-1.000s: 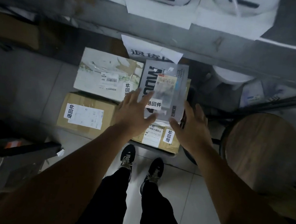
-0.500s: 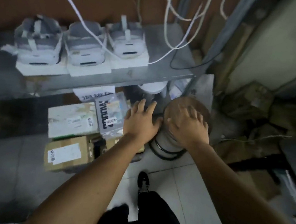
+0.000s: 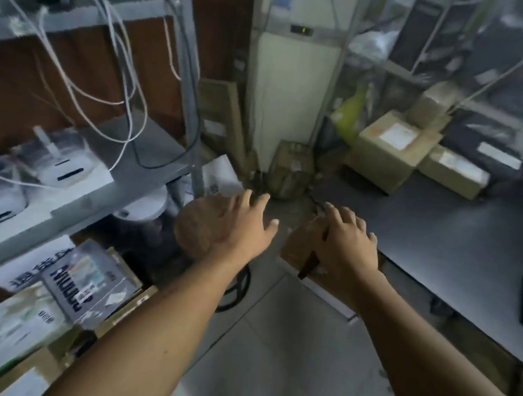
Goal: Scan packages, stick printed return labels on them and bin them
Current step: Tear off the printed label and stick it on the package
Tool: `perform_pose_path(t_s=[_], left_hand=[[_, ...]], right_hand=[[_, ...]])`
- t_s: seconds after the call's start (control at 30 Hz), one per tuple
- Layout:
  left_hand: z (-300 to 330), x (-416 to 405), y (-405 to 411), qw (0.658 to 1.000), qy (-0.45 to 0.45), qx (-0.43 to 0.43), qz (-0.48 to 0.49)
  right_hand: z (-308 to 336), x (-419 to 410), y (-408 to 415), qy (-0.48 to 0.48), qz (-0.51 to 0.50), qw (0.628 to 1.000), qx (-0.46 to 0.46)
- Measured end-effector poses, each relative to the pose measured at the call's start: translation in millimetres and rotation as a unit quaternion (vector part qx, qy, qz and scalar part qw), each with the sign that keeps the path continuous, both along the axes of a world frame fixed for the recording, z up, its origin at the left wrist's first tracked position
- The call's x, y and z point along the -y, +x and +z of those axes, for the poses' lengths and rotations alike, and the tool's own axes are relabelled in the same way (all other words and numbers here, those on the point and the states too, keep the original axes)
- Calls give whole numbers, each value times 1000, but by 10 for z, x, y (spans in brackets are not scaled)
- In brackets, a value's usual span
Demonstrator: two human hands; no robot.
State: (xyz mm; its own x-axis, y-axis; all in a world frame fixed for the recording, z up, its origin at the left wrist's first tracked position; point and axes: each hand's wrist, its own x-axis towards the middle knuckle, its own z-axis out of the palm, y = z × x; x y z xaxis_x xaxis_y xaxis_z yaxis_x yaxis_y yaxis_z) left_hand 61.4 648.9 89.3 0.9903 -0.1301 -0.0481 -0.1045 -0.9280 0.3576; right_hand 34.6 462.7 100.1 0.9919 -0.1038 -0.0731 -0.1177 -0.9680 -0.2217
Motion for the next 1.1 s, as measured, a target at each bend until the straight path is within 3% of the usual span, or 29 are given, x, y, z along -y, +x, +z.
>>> perform_pose_path(t_s=[0.5,0.77,1.1], left_hand=[[421,2429,77,995,41,6,-92],[394,2932,329,994,51,-4,-98],[419,3235,1421,992,17,3,-122]], right_hand=[[221,2370,-360,26,-114,992,37],[192,2870,-69,45,-128,990,24],[223,3116,835,32,-157,987,13]])
